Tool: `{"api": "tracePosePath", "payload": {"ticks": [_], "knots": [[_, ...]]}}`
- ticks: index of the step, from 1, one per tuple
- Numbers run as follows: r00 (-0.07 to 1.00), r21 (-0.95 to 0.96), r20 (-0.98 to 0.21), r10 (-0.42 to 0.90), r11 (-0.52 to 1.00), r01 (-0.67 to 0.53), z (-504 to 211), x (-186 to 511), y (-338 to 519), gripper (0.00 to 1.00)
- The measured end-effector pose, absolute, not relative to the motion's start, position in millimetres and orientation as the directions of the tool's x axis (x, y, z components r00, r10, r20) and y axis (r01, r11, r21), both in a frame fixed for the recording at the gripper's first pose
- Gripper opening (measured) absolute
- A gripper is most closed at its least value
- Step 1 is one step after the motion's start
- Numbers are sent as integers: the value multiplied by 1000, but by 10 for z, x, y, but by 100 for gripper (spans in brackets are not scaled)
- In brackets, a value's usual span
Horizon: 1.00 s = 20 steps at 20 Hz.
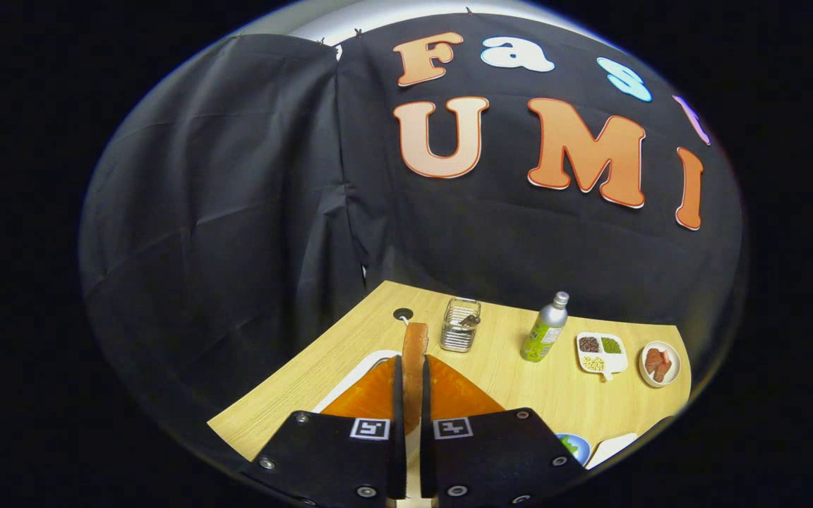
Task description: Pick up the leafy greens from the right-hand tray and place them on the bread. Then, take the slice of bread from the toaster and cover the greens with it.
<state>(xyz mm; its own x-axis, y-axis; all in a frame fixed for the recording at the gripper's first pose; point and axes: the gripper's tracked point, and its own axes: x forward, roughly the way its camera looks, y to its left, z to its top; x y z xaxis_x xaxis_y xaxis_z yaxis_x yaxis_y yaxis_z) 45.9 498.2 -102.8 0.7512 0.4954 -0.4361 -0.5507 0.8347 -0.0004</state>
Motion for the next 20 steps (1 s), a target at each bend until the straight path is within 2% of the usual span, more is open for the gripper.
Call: {"api": "tracePosePath", "payload": {"ticks": [8, 20], "knots": [[789, -23, -431, 438, 869, -495, -1031, 522, 4481, 8], [802, -53, -484, 349, 904, -425, -1427, 431, 3647, 8]]}}
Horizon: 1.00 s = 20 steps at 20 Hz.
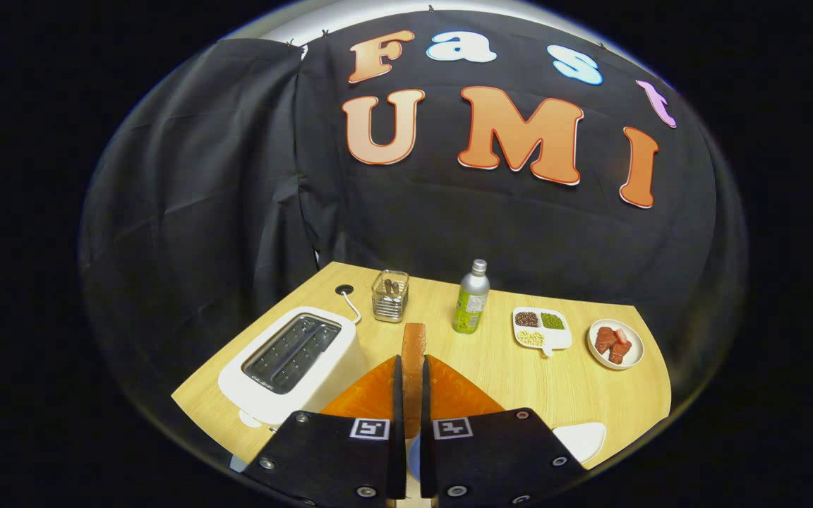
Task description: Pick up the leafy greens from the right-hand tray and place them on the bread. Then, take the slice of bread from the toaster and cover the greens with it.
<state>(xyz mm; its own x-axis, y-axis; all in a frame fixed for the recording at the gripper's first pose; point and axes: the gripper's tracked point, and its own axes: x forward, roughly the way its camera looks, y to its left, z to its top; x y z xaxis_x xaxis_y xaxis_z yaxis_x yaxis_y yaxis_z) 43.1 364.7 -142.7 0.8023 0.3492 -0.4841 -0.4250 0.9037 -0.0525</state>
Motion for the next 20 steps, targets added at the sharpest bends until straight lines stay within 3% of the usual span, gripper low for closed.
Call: {"api": "tracePosePath", "payload": {"ticks": [20], "knots": [[696, 23, -624, 355, 899, -437, -2401, 324, 3028, 8]]}}
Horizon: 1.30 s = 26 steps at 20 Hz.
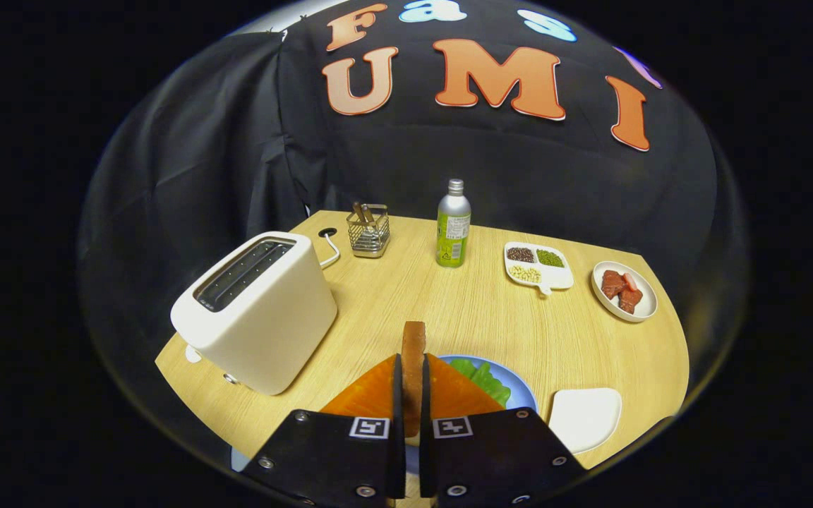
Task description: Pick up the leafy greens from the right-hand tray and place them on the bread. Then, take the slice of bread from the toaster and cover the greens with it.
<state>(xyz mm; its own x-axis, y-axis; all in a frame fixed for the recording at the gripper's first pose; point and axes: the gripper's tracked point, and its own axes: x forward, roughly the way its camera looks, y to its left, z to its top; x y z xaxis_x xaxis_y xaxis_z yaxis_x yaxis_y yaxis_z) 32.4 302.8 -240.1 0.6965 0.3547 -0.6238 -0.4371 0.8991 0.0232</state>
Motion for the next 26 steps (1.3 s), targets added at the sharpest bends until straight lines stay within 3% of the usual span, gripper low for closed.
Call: {"api": "tracePosePath", "payload": {"ticks": [8, 22, 24, 26], "knots": [[665, 71, -660, 350, 910, -409, -2618, 365, 2741, 8], [632, 50, -738, 237, 953, -299, -3037, 488, 1970, 34], [639, 58, -728, 249, 951, -303, -2992, 495, 1936, 42], [660, 31, -714, 235, 952, -305, -2881, 546, 1829, 60]]}}
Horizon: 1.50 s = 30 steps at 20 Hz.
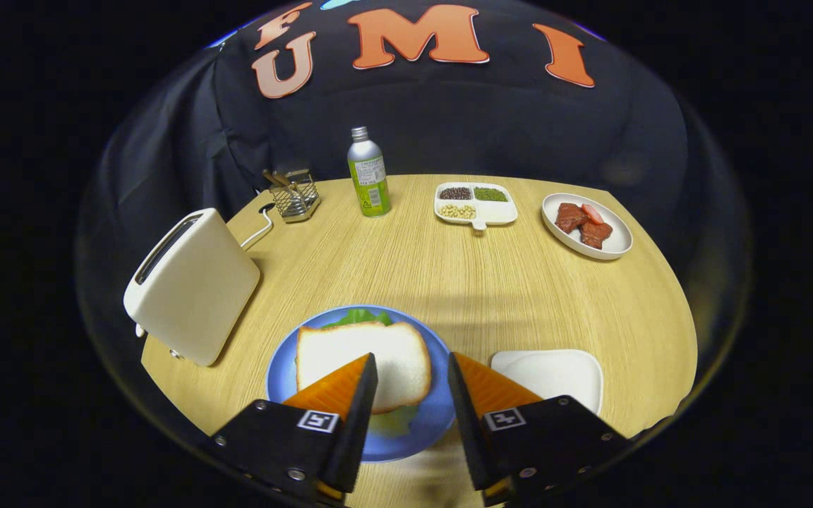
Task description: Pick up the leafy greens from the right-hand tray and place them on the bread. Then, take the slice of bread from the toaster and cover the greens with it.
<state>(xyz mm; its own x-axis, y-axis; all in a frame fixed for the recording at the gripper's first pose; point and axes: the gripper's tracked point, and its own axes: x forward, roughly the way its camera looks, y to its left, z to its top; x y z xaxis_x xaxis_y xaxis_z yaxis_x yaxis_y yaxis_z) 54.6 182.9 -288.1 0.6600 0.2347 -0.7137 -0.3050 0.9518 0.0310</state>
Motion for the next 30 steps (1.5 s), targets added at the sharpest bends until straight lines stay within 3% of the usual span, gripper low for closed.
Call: {"api": "tracePosePath", "payload": {"ticks": [3, 5, 18, 30], "knots": [[703, -12, -679, 210, 955, -297, -2645, 632, 1636, 90], [725, -21, -659, 202, 958, -286, -2458, 689, 1490, 98], [902, -60, -422, 93, 990, -131, -1077, 968, 417, 97], [941, -46, -326, 88, 993, -108, -739, 791, 234, 97]]}}
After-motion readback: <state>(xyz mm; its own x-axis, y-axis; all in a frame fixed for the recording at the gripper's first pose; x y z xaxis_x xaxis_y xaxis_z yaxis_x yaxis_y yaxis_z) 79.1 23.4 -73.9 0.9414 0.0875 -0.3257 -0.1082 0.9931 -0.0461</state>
